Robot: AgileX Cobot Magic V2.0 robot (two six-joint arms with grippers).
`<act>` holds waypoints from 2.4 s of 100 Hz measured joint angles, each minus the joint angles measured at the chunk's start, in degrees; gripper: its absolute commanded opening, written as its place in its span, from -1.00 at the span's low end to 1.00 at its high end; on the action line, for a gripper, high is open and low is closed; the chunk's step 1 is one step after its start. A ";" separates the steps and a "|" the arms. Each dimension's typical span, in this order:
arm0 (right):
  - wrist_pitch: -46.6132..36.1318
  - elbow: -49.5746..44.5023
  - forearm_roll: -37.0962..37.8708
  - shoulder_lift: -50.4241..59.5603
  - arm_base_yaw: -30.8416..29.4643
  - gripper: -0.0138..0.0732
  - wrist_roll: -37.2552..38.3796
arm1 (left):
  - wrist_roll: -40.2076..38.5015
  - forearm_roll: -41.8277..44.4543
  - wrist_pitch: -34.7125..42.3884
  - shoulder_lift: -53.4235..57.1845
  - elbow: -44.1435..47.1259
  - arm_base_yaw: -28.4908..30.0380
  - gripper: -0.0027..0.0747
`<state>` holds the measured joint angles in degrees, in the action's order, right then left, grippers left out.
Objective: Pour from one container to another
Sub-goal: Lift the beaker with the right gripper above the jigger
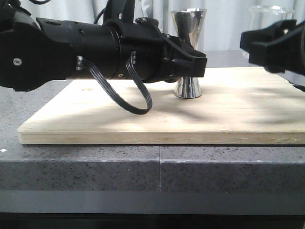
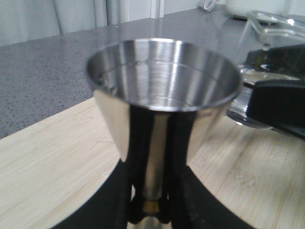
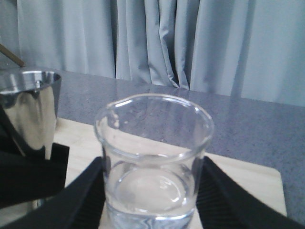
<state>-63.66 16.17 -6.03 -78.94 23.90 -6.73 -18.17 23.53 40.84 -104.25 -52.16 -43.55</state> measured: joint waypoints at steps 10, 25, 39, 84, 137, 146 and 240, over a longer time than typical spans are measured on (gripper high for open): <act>2.50 1.77 -0.10 0.89 0.00 0.00 -0.25 | -0.66 0.79 0.00 0.69 0.00 0.00 -0.99; 6.67 4.37 -0.10 2.47 0.00 0.00 -2.17 | -1.34 3.34 -0.39 2.51 0.00 0.00 -0.99; 11.53 7.03 0.01 4.85 0.00 0.00 -5.43 | -2.35 4.64 -0.93 4.06 0.00 0.00 -0.99; 27.20 15.77 3.21 11.56 0.00 0.00 -10.55 | -8.60 10.72 -3.96 5.59 0.00 0.00 -0.99; 39.44 21.36 14.35 14.62 0.00 0.00 -11.77 | -11.90 15.06 -4.09 5.59 0.00 0.00 -0.99; 40.03 21.46 15.10 14.62 0.00 0.00 -13.90 | -12.62 15.98 -4.09 5.59 0.00 0.00 -0.99; 45.53 25.83 19.47 16.61 -1.83 0.00 -21.02 | -13.84 18.67 -4.09 5.59 0.00 0.00 -0.99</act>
<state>-18.13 42.00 13.44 -62.33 22.07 -27.75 -32.01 42.20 36.76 -98.67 -52.16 -43.55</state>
